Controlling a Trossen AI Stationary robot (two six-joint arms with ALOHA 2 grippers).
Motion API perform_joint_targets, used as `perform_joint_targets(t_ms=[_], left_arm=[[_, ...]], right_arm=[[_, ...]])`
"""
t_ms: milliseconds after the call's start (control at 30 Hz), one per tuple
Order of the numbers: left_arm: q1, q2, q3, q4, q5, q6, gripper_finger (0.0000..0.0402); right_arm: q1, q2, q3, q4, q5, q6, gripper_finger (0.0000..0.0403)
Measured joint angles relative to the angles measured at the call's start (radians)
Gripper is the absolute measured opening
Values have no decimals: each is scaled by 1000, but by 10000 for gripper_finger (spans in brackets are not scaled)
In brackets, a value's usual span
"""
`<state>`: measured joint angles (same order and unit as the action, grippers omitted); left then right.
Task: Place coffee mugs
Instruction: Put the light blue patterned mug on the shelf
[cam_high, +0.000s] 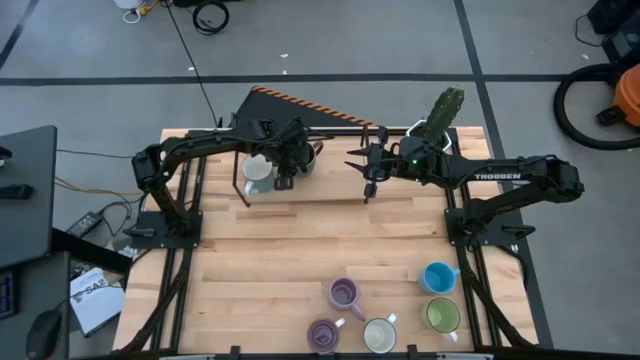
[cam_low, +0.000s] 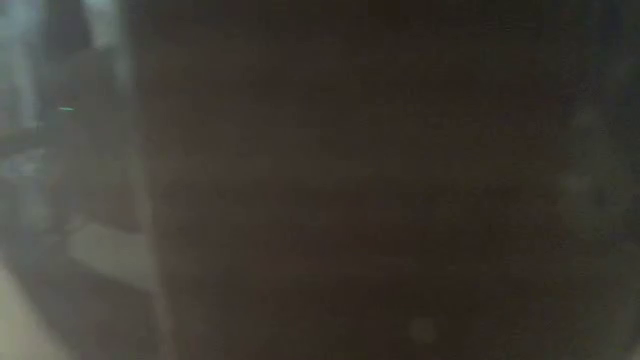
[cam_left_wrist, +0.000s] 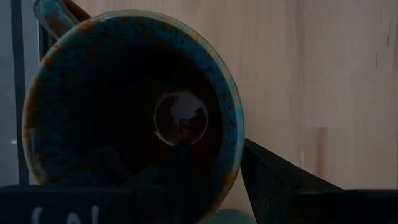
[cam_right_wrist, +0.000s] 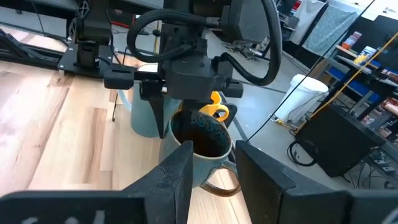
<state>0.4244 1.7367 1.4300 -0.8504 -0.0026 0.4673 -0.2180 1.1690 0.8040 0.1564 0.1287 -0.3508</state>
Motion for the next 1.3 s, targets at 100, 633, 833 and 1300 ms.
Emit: perform_joint_targets(t_ms=[100,633,833,1300], left_arm=[[0,0,0,0,0,1,141],[-3,-1,-2,7,3,-31,46],[0,0,-2,41,1,-100,48],[34,-1,151,0,6,-378,51]], right_arm=[[0,0,0,-1,0,16,126],[0,0,0,-40,-1,45,126],[0,0,0,-40,-23,46,126],[0,1,0,-29,-29,53,126]])
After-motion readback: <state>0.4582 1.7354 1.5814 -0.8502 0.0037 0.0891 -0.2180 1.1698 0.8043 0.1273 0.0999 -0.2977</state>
